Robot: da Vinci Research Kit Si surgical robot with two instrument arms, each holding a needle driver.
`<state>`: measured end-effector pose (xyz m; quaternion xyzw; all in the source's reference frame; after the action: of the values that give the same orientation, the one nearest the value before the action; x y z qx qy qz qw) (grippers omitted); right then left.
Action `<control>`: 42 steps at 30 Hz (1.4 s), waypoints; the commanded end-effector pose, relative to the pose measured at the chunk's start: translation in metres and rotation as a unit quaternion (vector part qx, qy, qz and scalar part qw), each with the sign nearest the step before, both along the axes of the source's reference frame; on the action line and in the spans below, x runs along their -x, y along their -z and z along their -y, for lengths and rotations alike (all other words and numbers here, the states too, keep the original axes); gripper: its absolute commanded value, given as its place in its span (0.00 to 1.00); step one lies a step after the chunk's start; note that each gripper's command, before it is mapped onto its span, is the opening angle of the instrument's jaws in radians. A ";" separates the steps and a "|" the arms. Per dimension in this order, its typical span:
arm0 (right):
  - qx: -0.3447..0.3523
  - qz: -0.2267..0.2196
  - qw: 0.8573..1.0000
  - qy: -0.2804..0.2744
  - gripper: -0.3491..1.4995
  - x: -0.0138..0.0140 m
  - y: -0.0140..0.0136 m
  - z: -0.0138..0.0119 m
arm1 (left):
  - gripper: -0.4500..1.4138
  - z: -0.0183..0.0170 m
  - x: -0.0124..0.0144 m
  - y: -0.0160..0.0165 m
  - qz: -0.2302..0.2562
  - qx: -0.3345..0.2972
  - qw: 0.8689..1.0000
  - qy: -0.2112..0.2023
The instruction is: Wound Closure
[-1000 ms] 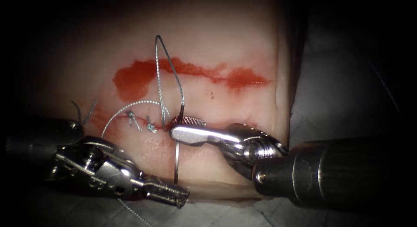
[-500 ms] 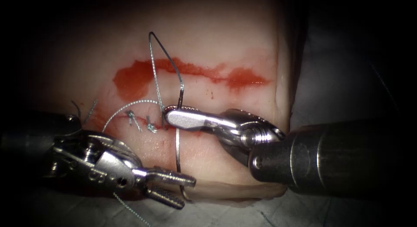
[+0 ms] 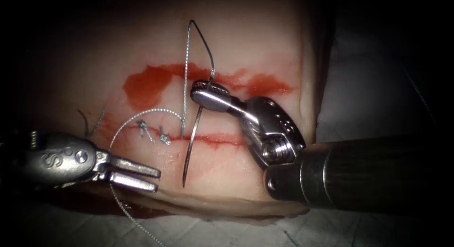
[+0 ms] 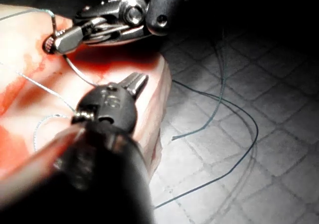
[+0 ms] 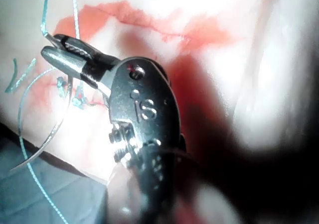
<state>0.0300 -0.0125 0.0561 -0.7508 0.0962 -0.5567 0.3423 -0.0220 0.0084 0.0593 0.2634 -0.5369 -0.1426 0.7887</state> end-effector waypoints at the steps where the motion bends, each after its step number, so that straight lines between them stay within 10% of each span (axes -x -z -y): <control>1: 0.018 0.016 1.000 -0.001 0.00 -0.0005 -0.0014 -0.0001 | 0.00 -0.0003 0.0005 -0.0016 -0.017 -0.003 1.000 -0.005; 4: 0.122 0.103 0.987 -0.004 0.00 -0.0015 -0.0028 0.0000 | 0.00 0.0004 0.0005 -0.0060 -0.084 -0.016 0.996 0.004; 16: 0.225 0.112 0.968 0.024 0.00 -0.0007 -0.0022 -0.0006 | 0.00 -0.0010 0.0017 -0.0140 -0.159 0.005 0.985 0.061; 42: 0.230 0.083 0.966 0.082 0.00 0.0015 -0.0020 -0.0021 | 0.00 -0.0002 0.0037 -0.0146 -0.167 -0.025 0.983 0.075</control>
<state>0.0277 -0.0107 0.0578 -0.7488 -0.0018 -0.6514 0.1219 -0.0252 0.0086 0.0734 0.2149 -0.4119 -0.2577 0.8472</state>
